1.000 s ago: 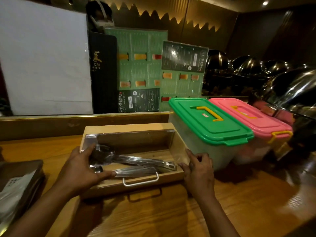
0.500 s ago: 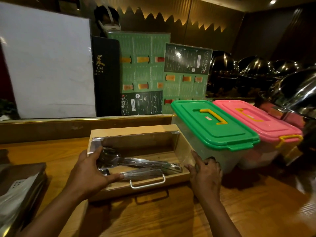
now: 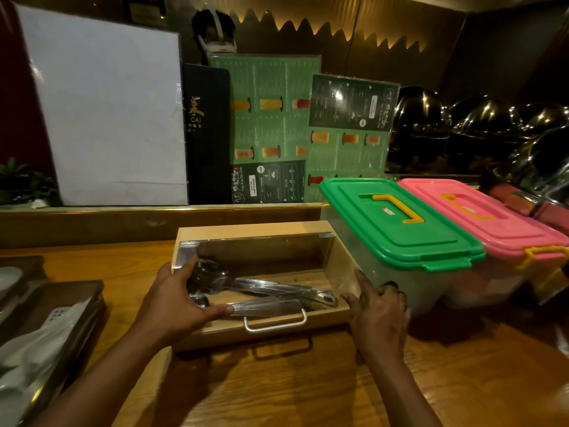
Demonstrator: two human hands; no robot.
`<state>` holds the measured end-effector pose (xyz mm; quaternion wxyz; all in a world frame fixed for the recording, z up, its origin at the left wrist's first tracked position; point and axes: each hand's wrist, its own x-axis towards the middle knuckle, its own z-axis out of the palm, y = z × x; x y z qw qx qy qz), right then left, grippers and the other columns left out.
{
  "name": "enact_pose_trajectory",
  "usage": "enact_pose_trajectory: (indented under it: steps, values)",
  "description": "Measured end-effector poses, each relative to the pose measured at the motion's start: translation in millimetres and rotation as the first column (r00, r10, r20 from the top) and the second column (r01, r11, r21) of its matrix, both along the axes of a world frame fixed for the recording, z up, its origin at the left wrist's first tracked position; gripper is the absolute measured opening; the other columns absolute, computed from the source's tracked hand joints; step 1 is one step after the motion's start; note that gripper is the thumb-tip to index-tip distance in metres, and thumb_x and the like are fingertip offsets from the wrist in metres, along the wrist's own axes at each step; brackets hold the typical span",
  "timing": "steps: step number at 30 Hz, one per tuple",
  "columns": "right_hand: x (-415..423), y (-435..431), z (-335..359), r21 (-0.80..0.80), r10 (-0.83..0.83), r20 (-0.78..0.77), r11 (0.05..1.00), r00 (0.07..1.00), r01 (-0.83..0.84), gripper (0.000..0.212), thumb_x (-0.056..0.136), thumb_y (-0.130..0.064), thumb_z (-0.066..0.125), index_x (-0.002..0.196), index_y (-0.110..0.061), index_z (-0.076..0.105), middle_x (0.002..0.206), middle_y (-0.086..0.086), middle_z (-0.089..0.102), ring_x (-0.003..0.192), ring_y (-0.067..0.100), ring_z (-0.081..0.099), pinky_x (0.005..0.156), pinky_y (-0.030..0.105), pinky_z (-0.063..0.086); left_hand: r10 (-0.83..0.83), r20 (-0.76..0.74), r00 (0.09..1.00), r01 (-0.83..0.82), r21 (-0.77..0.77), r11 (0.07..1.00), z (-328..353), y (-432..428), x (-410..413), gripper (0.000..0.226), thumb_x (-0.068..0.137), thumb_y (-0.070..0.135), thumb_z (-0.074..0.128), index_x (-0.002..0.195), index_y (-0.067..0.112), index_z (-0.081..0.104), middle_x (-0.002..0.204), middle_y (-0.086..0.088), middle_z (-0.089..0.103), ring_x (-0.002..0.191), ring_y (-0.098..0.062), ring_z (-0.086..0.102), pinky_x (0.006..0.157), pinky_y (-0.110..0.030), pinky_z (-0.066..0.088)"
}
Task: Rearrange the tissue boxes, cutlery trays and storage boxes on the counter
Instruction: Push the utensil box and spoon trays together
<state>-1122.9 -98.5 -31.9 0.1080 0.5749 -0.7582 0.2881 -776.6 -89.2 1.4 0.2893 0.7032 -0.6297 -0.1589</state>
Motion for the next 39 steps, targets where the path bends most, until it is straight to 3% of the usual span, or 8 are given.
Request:
enact_pose_trajectory:
  steps: [9, 12, 16, 20, 25, 29, 32, 39]
  values:
    - [2.4, 8.5, 10.8, 0.063, 0.040, 0.120, 0.997, 0.992, -0.047, 0.056, 0.087, -0.047, 0.066, 0.140, -0.037, 0.051, 0.109, 0.020, 0.054, 0.105, 0.038, 0.047, 0.090, 0.049, 0.040, -0.042, -0.008, 0.999, 0.042, -0.001, 0.999, 0.0, -2.8, 4.9, 0.122, 0.045, 0.076, 0.081, 0.150, 0.037, 0.032, 0.142, -0.005, 0.043, 0.123, -0.026, 0.051, 0.089, -0.034, 0.051]
    - [8.6, 13.4, 14.1, 0.081, 0.058, 0.135, 0.994, 0.989, -0.069, 0.062, 0.083, -0.041, 0.070, 0.141, -0.027, 0.052, 0.106, 0.025, 0.053, 0.103, 0.043, 0.048, 0.087, 0.051, 0.045, -0.080, -0.033, 0.996, 0.080, 0.009, 0.997, 3.8, 1.1, 10.9, 0.118, 0.050, 0.073, 0.081, 0.151, 0.037, 0.030, 0.146, -0.002, 0.041, 0.129, -0.024, 0.047, 0.093, -0.032, 0.048]
    - [46.7, 35.7, 21.6, -0.029, 0.180, 0.247, 0.984, 0.952, -0.178, 0.044, 0.082, -0.022, 0.075, 0.124, -0.018, 0.062, 0.104, 0.019, 0.051, 0.099, 0.038, 0.049, 0.082, 0.048, 0.046, -0.100, -0.060, 0.993, 0.097, -0.038, 0.995, 7.9, 20.3, 32.2, 0.103, 0.064, 0.057, 0.084, 0.150, 0.039, 0.029, 0.158, 0.002, 0.032, 0.142, -0.023, 0.035, 0.105, -0.036, 0.039]
    - [117.4, 63.3, 26.7, -0.115, 0.463, 0.242, 0.886, 0.853, -0.449, 0.021, 0.082, -0.011, 0.076, 0.091, -0.023, 0.062, 0.092, 0.000, 0.054, 0.085, 0.020, 0.053, 0.069, 0.036, 0.045, -0.035, -0.063, 0.997, 0.031, -0.071, 0.997, 4.4, 41.4, 77.4, 0.100, 0.072, 0.056, 0.079, 0.154, 0.034, 0.026, 0.161, 0.004, 0.030, 0.146, -0.019, 0.030, 0.113, -0.037, 0.032]
    - [234.6, 98.1, 19.1, -0.028, 0.752, 0.194, 0.646, 0.630, -0.763, 0.014, 0.088, -0.033, 0.069, 0.097, -0.032, 0.058, 0.092, -0.013, 0.055, 0.085, 0.005, 0.054, 0.072, 0.031, 0.051, 0.005, -0.092, 0.996, -0.016, -0.121, 0.993, 2.6, 68.0, 152.1, 0.080, 0.078, 0.041, 0.080, 0.148, 0.027, 0.043, 0.149, 0.001, 0.046, 0.136, -0.020, 0.043, 0.107, -0.033, 0.038]
    - [325.9, 130.0, 0.0, 0.161, 0.757, 0.335, 0.542, 0.562, -0.825, 0.056, 0.080, -0.072, 0.059, 0.127, -0.043, 0.047, 0.116, -0.017, 0.048, 0.107, 0.002, 0.051, 0.086, 0.031, 0.052, -0.050, -0.038, 0.998, 0.045, -0.133, 0.990, -4.6, 98.1, 212.8, 0.061, 0.081, 0.035, 0.079, 0.136, 0.030, 0.055, 0.135, 0.009, 0.055, 0.115, -0.006, 0.051, 0.094, -0.027, 0.046]
    - [375.5, 148.5, -9.1, 0.211, 0.764, 0.372, 0.484, 0.527, -0.850, 0.090, 0.066, -0.083, 0.064, 0.143, -0.052, 0.028, 0.136, -0.014, 0.036, 0.121, 0.010, 0.046, 0.090, 0.036, 0.054, -0.097, 0.018, 0.995, 0.098, -0.126, 0.987, -15.0, 109.0, 251.1, 0.056, 0.080, 0.036, 0.079, 0.132, 0.032, 0.058, 0.131, 0.007, 0.059, 0.112, -0.006, 0.055, 0.090, -0.023, 0.048]
    - [396.3, 160.2, -17.9, 0.261, 0.665, 0.272, 0.645, 0.695, -0.719, 0.094, 0.061, -0.085, 0.059, 0.143, -0.051, 0.030, 0.153, -0.007, 0.030, 0.135, 0.018, 0.038, 0.094, 0.038, 0.050, -0.168, 0.006, 0.986, 0.168, -0.082, 0.982, -36.4, 114.4, 267.4, 0.072, 0.080, 0.040, 0.077, 0.144, 0.030, 0.046, 0.154, 0.007, 0.036, 0.139, -0.015, 0.038, 0.108, -0.030, 0.034]
